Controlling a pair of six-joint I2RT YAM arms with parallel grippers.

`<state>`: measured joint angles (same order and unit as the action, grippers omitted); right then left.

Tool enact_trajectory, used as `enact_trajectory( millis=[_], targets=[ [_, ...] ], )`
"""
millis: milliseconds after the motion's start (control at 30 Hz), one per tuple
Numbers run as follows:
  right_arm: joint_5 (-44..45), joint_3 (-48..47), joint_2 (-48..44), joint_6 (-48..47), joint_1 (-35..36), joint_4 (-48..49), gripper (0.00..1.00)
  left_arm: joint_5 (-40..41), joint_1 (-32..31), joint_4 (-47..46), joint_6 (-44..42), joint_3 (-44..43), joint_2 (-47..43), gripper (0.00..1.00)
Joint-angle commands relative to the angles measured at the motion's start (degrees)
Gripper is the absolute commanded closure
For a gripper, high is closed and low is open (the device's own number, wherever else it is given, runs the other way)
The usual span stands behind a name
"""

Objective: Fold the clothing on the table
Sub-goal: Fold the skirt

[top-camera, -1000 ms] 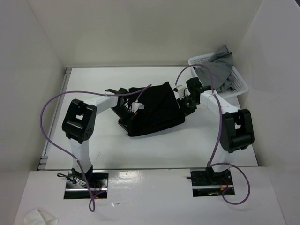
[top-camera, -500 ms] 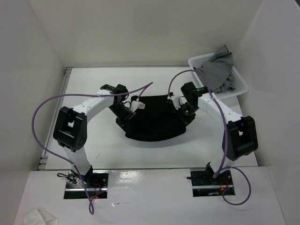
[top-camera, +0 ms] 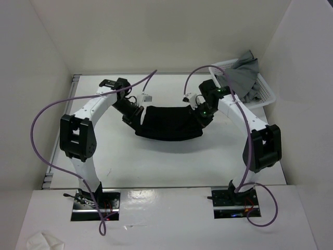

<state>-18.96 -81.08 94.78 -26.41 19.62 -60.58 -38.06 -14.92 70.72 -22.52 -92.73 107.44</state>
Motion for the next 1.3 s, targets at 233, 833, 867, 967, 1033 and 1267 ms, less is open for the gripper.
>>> enact_trajectory(
  millis=[233,833,867,967,1033,1267],
  targets=[
    [0.4,-7.9,8.1,3.1,-4.5,8.9,1.0,-2.8,1.0,-4.1,1.7,-8.1,9.4,1.0],
    [-5.9,-19.1,22.3,5.2,-12.5,11.5,1.0,-5.2,7.4,-6.8,9.2,-29.3,22.0,1.0],
    [-6.8,-20.1,22.8,5.9,-13.1,10.8,1.0,-5.2,7.4,-7.3,9.2,-29.3,22.5,1.0],
    [-9.0,-23.1,24.9,7.3,-13.6,11.5,0.93,-5.2,8.1,-8.1,10.0,-30.5,23.6,0.97],
    [-9.0,-24.3,25.6,8.9,-13.6,13.5,0.81,-5.2,8.1,-9.5,10.5,-30.5,23.6,0.85],
    [-7.9,-28.5,29.8,11.6,-14.2,16.9,0.19,-4.7,8.1,-13.4,10.5,-29.3,26.8,0.01]
  ],
)
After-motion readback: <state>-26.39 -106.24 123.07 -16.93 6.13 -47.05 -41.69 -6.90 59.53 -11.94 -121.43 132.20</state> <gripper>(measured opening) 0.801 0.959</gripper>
